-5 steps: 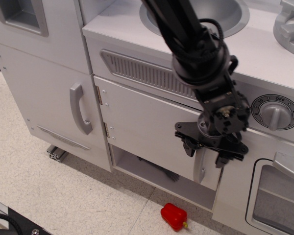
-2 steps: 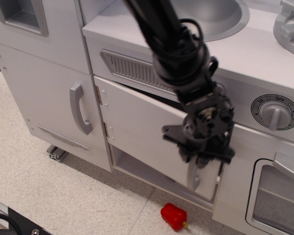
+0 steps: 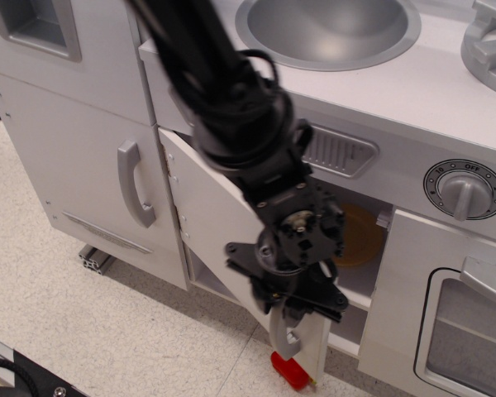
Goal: Open cabinet
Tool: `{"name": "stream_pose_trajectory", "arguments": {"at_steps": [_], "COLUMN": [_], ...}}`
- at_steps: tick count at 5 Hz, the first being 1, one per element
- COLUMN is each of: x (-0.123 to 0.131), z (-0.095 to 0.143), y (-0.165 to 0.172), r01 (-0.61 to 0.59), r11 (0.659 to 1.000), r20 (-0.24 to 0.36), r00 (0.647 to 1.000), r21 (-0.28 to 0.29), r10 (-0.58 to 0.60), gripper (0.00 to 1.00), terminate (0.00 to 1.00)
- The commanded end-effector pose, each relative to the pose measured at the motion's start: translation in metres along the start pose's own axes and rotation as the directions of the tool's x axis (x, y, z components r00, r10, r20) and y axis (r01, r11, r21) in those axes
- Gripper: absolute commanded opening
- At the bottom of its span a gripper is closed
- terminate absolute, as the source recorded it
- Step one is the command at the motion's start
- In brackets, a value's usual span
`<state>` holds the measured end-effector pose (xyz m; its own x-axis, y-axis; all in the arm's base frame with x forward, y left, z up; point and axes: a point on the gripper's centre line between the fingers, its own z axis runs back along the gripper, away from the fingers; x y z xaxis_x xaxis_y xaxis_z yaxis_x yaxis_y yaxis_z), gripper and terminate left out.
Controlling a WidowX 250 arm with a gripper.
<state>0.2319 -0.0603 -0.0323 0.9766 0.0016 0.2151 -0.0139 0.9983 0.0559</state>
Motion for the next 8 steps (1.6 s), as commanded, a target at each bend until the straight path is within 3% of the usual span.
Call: {"name": "stream_pose_trajectory", "arguments": {"at_steps": [1, 2, 3, 5, 6, 7, 8], "x": [-0.012, -0.001, 0.02, 0.071, 0.085, 0.09, 0.083], "z": [0.061, 0.082, 0.085, 0.07, 0.07, 0.06, 0.034], "y": [0.01, 0.002, -0.003, -0.014, -0.019, -0.022, -0.018], "r01": [0.058, 0.011, -0.019, -0.014, -0.004, 0.025, 0.075], "r11": [0.997, 0.998, 0.999, 0.999, 0.998, 0.998, 0.996], "r20": [-0.118, -0.126, -0.052, 0.034, 0.058, 0.051, -0.012], "r00": [0.991, 0.992, 0.999, 0.999, 0.998, 0.998, 0.997], "r21": [-0.045, -0.058, -0.039, -0.034, -0.06, -0.057, -0.044], "r10": [-0.063, -0.018, 0.017, 0.015, 0.008, -0.022, -0.075], "gripper": [1.0, 1.0, 1.0, 1.0, 1.0, 1.0, 1.0], "terminate": [0.0, 0.0, 0.0, 0.0, 0.0, 0.0, 0.0]}}
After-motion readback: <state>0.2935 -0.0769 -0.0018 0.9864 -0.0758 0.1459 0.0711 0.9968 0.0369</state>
